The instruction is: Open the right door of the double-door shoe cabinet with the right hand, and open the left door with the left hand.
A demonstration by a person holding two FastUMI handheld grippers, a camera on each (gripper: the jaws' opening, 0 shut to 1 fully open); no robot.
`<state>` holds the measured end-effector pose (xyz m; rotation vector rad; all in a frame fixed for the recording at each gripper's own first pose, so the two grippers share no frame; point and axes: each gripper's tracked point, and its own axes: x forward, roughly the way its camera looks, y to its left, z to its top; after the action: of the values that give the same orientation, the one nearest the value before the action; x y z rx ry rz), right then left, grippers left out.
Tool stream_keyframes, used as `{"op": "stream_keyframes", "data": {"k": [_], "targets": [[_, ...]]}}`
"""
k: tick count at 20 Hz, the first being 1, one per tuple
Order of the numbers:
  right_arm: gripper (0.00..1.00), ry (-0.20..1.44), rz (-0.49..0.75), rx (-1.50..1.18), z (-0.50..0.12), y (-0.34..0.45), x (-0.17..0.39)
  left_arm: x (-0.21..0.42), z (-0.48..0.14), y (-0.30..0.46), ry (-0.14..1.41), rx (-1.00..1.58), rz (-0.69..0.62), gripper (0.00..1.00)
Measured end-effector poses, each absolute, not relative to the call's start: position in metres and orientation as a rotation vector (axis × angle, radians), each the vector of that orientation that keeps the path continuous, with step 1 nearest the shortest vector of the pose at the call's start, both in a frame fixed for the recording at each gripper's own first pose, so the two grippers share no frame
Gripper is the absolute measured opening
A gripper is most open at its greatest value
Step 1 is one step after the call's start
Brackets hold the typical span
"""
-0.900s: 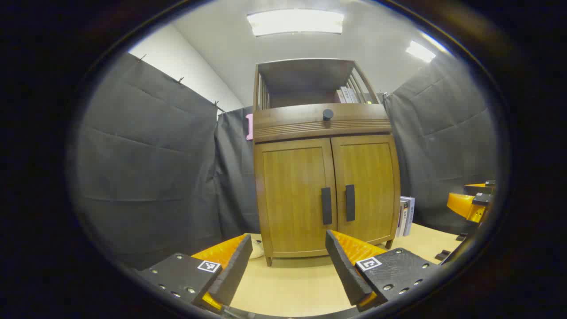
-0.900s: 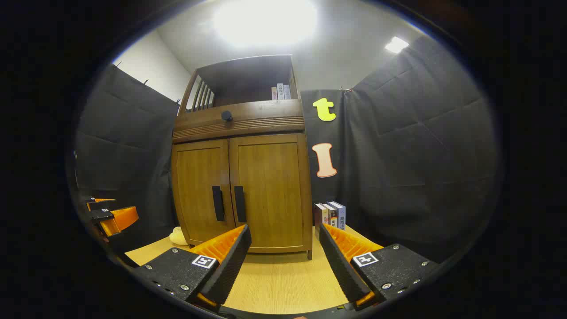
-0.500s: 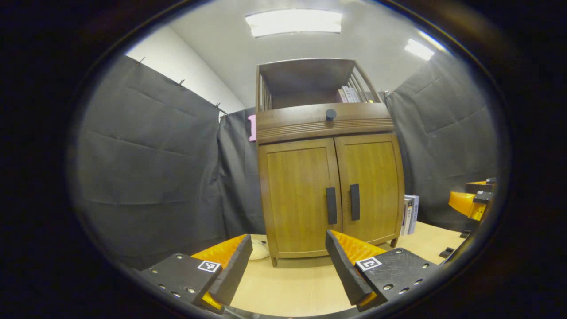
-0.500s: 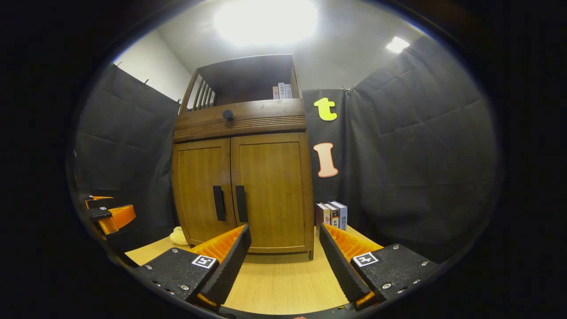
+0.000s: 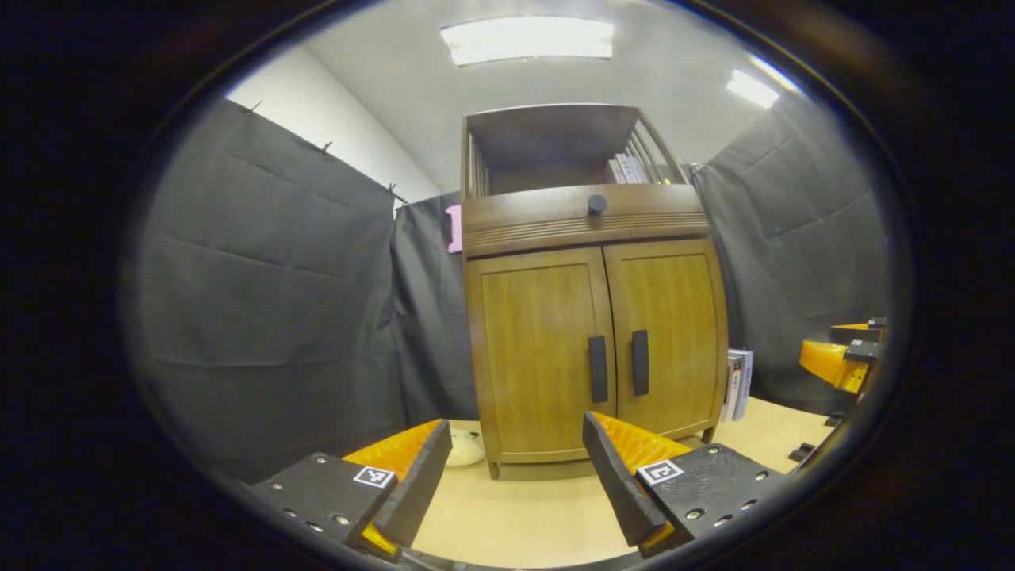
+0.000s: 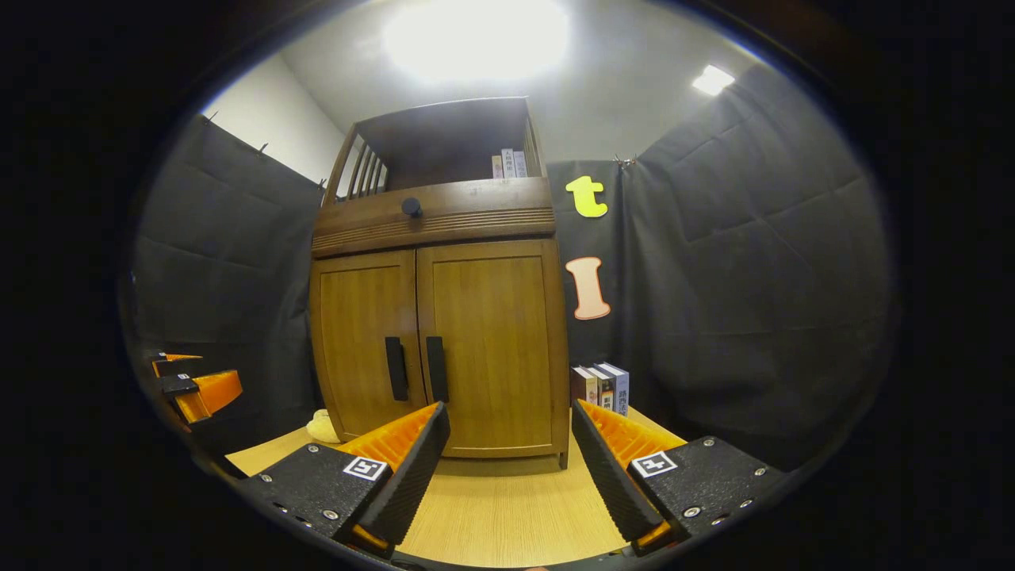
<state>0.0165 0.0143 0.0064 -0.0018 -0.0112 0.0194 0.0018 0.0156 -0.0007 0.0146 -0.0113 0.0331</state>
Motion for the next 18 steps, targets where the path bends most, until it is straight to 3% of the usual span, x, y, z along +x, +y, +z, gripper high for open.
{"op": "stream_keyframes", "data": {"k": [2, 3, 4, 17, 18], "targets": [[0.95, -0.023, 0.029, -0.004, 0.012, 0.019, 0.024, 0.001, 0.0, 0.019, -0.014, 0.015, 0.04, 0.95], [0.96, -0.029, 0.034, -0.003, 0.015, 0.02, 0.029, 0.001, 0.0, 0.021, -0.013, 0.016, 0.044, 1.0], [0.96, -0.034, 0.039, -0.002, 0.018, 0.022, 0.034, 0.001, 0.0, 0.023, -0.012, 0.016, 0.048, 0.95], [0.95, -0.092, 0.117, 0.0, 0.049, 0.065, 0.123, 0.008, -0.005, 0.036, -0.004, 0.012, 0.131, 0.95], [0.96, -0.094, 0.122, 0.003, 0.05, 0.068, 0.13, 0.007, -0.004, 0.038, -0.004, 0.013, 0.14, 1.0]]}}
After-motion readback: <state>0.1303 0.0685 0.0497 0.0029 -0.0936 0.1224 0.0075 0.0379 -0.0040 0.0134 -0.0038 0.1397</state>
